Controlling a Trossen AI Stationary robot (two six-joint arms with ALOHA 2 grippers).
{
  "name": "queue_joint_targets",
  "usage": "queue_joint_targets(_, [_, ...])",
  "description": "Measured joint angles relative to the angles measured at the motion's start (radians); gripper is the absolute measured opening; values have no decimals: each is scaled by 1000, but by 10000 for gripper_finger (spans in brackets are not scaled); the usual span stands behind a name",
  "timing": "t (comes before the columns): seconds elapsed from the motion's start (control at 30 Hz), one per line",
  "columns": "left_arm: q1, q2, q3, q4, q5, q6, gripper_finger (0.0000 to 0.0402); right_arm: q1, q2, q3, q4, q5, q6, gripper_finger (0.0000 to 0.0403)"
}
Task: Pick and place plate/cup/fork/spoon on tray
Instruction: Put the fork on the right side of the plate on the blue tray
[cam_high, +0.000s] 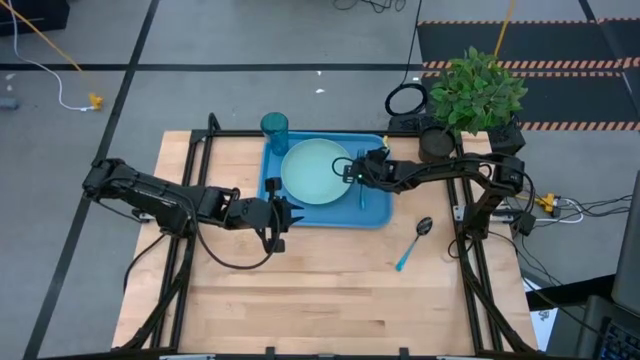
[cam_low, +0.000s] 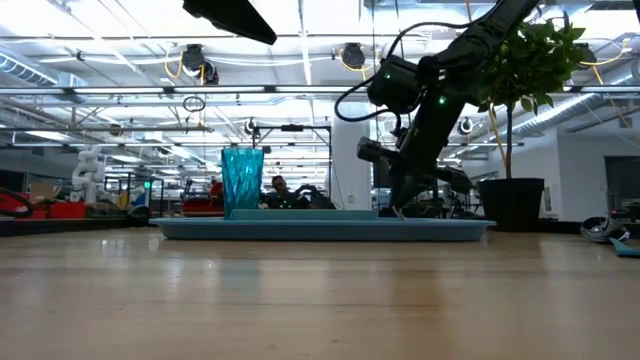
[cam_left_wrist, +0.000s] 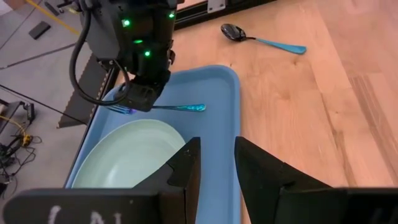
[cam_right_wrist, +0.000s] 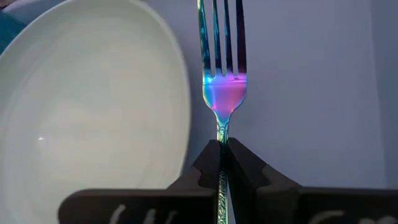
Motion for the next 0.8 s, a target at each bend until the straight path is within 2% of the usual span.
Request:
queue_joint_targets(0.3, [0, 0, 0, 0, 0, 1, 102, -5, 2, 0, 6, 0, -11, 1])
queue_joint_targets(0.47, [0, 0, 0, 1, 0, 1, 102, -15, 38, 1, 28, -6, -21, 1])
queue_joint_targets(0.6, [0, 0, 0, 7, 0, 4, 102, -42, 95, 1, 73, -70, -31, 2])
queue_joint_targets(0.8, [0, 0, 0, 7, 1, 3, 102, -50, 136, 3, 132, -71, -24, 2])
